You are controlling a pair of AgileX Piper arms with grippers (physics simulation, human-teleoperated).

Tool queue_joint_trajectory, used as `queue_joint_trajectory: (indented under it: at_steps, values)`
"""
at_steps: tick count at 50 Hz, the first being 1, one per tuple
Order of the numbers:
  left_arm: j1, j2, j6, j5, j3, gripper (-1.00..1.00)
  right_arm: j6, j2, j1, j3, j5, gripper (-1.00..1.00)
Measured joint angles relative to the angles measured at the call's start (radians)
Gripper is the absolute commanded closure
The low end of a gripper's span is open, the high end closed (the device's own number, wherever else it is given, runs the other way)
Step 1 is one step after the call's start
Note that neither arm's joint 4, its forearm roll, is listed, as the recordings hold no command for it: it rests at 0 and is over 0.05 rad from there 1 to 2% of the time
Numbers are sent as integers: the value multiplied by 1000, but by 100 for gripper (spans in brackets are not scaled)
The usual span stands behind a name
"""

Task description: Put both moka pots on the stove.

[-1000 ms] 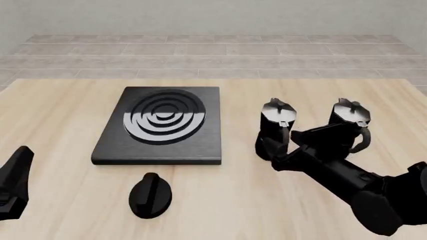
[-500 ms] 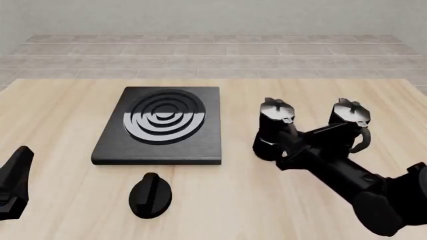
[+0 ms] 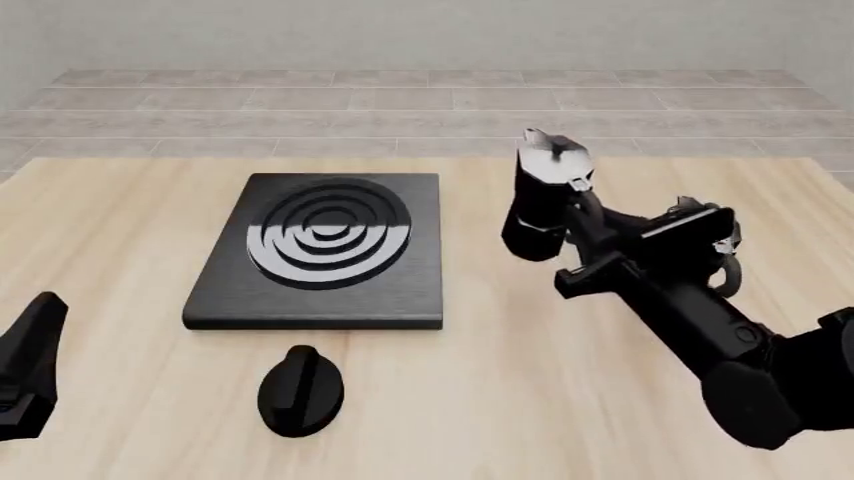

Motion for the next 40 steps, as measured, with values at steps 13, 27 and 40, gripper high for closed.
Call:
queue_joint_trajectory:
  at_steps: [13,27,40]
  values:
    - [0,0,0,0,0,-100,8,34,59,-124,6,100]
    - [0,0,0,0,0,-100,-9,75,173,-288,90,100]
    - [0,0,0,0,0,-100,-33,110,284,-413,155,100]
